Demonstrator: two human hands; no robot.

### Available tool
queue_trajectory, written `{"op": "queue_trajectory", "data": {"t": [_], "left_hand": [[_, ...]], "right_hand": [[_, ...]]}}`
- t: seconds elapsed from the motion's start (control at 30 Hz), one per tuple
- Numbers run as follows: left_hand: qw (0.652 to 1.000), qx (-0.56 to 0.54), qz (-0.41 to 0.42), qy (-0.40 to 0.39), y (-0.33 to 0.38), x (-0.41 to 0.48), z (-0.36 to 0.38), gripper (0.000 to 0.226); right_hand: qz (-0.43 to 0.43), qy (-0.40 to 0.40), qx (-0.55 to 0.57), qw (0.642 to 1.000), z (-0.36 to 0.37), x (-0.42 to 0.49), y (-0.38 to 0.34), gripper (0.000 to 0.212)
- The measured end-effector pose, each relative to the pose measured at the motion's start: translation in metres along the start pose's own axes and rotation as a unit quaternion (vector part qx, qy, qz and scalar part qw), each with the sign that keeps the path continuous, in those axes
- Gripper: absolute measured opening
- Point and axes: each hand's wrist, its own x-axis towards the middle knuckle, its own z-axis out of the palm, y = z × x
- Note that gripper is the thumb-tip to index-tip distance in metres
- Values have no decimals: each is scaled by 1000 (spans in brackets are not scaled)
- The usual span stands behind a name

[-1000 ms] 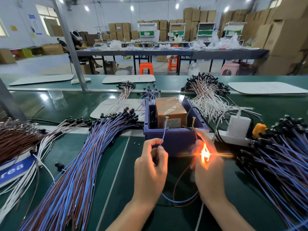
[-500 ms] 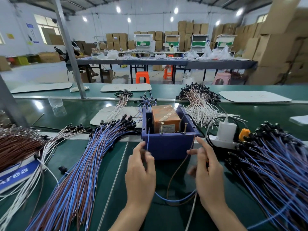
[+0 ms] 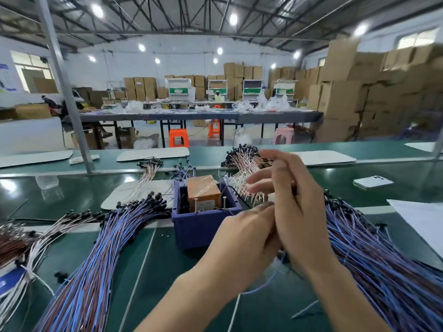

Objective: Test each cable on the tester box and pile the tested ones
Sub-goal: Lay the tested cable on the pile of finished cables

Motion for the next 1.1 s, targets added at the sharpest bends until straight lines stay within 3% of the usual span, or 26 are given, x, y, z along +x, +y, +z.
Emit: {"op": "queue_trajectory", "data": {"t": [0.17,0.23,0.3,0.4,0.5,0.57,0.67,0.77,0.83,0.9,1.0,1.1], "left_hand": [[987,-137,11,80,32,50,-11,12],[971,-202,-20,123,38,73,-11,11],[949,-267,-64,152,38,94,-7,16],[912,-343,-147,173,25,121,9,19],[884,-382,-205,176,9,142,35,23],[895,-357,-231,137,4,154,61,25],[899,-341,-273,11,7,168,102,27],[886,-309,-314,-147,7,164,130,25],[897,-258,-298,-202,-1,153,139,27],[909,-232,-266,-222,-11,135,140,22],[910,-231,-230,-255,-29,95,131,23],[906,-215,-233,-282,-53,47,113,23]], "right_hand": [[54,-28,72,996,-46,15,-18,62],[90,-61,52,993,-61,10,-16,46],[118,-43,24,992,-78,3,-9,28],[160,12,-36,986,-116,-9,6,26],[158,2,-176,972,-159,-19,16,20],[160,-2,-277,947,-184,-25,25,19],[215,-5,-417,883,-212,-34,42,16],[316,-51,-492,809,-228,-48,57,24],[339,-62,-516,784,-228,-58,62,32],[300,-44,-519,799,-219,-65,64,34],[213,-10,-479,851,-185,-69,61,32],[164,-36,-410,897,-133,-73,68,28]]}}
